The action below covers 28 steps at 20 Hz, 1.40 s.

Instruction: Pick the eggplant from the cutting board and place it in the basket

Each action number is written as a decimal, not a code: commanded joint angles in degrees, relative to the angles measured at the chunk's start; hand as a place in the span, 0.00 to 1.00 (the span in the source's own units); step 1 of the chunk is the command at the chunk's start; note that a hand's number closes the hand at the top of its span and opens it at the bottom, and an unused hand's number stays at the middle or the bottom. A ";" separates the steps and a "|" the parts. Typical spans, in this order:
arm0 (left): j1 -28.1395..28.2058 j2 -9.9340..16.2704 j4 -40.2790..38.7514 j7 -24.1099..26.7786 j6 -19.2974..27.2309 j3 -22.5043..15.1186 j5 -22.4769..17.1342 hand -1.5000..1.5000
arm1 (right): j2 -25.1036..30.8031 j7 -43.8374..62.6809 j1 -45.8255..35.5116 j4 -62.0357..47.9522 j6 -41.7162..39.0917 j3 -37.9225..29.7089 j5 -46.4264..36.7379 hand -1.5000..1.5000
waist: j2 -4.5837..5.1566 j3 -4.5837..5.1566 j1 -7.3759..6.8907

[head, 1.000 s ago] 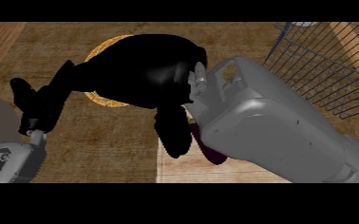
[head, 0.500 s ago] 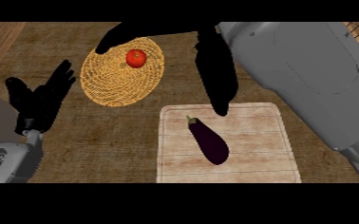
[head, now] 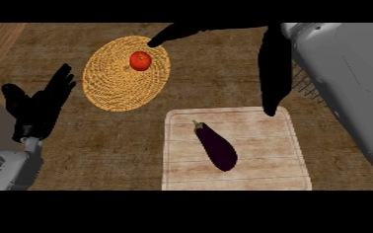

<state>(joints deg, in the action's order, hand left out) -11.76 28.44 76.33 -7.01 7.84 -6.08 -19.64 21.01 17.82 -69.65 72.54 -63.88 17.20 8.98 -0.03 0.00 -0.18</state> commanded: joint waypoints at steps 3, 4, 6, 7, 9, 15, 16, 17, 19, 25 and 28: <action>-2.81 -0.64 -3.52 -0.15 -1.95 1.84 1.30 0.50 | -1.56 -5.17 9.12 5.85 -0.84 -0.31 -6.18 0.00 | 0.19 0.00 0.05; -0.85 0.15 3.09 -4.08 0.26 1.79 0.79 0.50 | 0.53 -8.81 13.41 8.27 -0.45 -0.11 -9.87 0.00 | 0.18 -0.07 -0.45; -1.21 -1.80 1.24 -3.77 -0.51 1.33 0.63 0.50 | -2.73 -11.17 15.89 8.54 3.20 1.11 -13.76 0.00 | 0.33 -0.06 -0.59; 0.28 -1.08 1.59 -2.08 -1.14 1.28 1.79 0.50 | -2.52 -11.89 19.36 11.29 3.99 2.06 -14.95 0.00 | 0.23 -0.06 -0.38; -3.22 -1.95 -1.54 -1.24 -0.96 2.46 2.06 0.50 | -4.23 -16.73 19.33 8.17 7.35 3.03 -20.83 0.00 | 0.51 -0.05 -0.71; -2.44 -2.78 -1.42 -2.07 -2.71 2.77 2.85 0.50 | -9.64 -20.77 25.87 5.70 14.45 6.03 -26.14 0.00 | 0.26 -0.01 -0.22; -1.68 -3.39 2.60 -4.74 -0.20 1.38 3.98 0.50 | -10.29 -23.34 27.76 5.21 16.54 6.78 -27.12 0.00 | 0.22 -0.04 -0.48; -1.65 -3.28 2.52 -4.90 -0.99 2.49 3.49 0.50 | -11.17 -23.56 27.19 3.09 16.12 6.87 -28.02 0.00 | 0.17 -0.02 -0.43; -0.38 -2.21 4.39 -5.82 -2.13 4.38 3.38 0.50 | -12.42 -22.74 27.94 4.23 16.13 8.66 -31.42 0.00 | 0.05 -0.01 -0.28; 0.46 -5.00 -0.62 0.22 -3.43 4.93 5.90 0.50 | -9.51 -30.13 29.52 0.01 17.49 12.61 -40.33 0.00 | 0.10 0.01 -0.09; -1.88 -4.23 0.61 -3.52 -3.61 6.36 6.27 0.50 | -11.82 -28.97 28.33 -1.04 16.00 12.34 -42.39 0.00 | 0.06 0.00 -0.04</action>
<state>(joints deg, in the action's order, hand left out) -12.22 24.75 78.02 -10.11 4.35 -1.11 -14.63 10.49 -10.71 -40.53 72.70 -46.47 29.59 -30.37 0.08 -0.01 -0.39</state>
